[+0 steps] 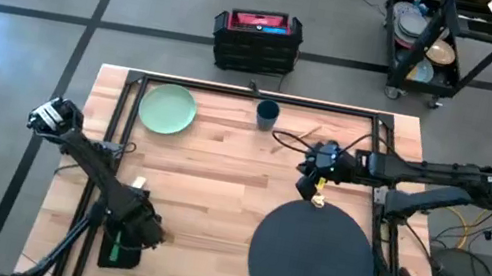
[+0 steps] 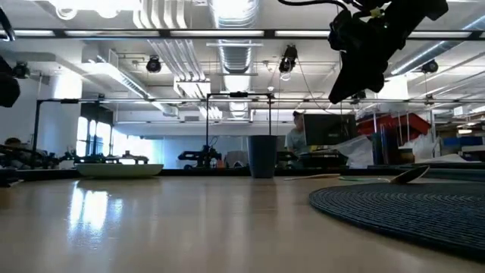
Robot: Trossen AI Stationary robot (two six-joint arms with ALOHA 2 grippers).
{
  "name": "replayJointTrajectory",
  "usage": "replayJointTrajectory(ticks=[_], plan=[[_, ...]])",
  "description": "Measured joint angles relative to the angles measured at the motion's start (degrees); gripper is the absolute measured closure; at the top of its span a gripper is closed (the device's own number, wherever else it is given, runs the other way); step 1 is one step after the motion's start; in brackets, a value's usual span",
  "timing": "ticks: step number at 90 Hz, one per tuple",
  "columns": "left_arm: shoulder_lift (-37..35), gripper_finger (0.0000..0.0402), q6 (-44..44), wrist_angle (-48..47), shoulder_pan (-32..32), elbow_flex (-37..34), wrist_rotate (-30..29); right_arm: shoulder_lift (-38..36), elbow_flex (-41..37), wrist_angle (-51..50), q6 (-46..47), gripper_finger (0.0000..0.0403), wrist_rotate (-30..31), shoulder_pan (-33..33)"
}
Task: Set table place
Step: Move the black placemat to the center of the table
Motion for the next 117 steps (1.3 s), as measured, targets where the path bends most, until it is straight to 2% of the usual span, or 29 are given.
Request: replayJointTrajectory(ticks=[5, 13, 24, 33, 42, 57, 68, 83, 97, 117], plan=[[-0.91, 0.0314, 0.07, 0.00, 0.20, 0.68, -3.88, 0.00, 0.00, 0.04, -0.02, 0.0365, 0.00, 0.00], [-1.98, 0.0313, 1.81, 0.46, 1.32, 2.16, -13.51, 0.00, 0.00, 0.01, 0.00, 0.0370, 0.00, 0.00], [-3.12, 0.0320, 9.29, 4.59, 3.43, 4.28, -31.93, 0.00, 0.00, -0.03, 0.00, 0.0375, 0.00, 0.00], [-4.07, 0.0330, 19.88, 10.57, 6.04, 5.18, -45.58, 0.00, 0.00, -0.26, 0.00, 0.0379, 0.00, 0.00], [-4.79, 0.0340, 34.46, 17.97, 9.27, 5.53, -51.96, 0.00, 0.00, -0.31, 0.00, 0.0379, 0.00, 0.00], [-4.95, 0.0353, 57.55, 28.98, 15.53, 5.53, -52.35, 0.00, 0.00, -0.37, 0.42, 0.0374, 0.00, 0.00], [-4.95, 0.0361, 68.33, 34.94, 20.26, 5.53, -52.37, 0.00, 0.00, -0.72, 0.46, 0.0374, 0.00, 0.00], [-4.95, 0.0365, 76.16, 41.25, 25.89, 5.53, -50.04, 0.00, 0.00, -6.14, 1.28, 0.0380, -0.24, 0.00], [-3.50, 0.0365, 83.95, 47.01, 29.93, 5.53, -43.25, 0.00, -2.25, -10.94, 4.53, 0.0378, 0.19, 0.00], [1.81, 0.0365, 90.65, 57.72, 33.57, 5.51, -33.53, 0.00, -7.07, -10.95, 11.33, 0.0376, 0.09, 0.13]])
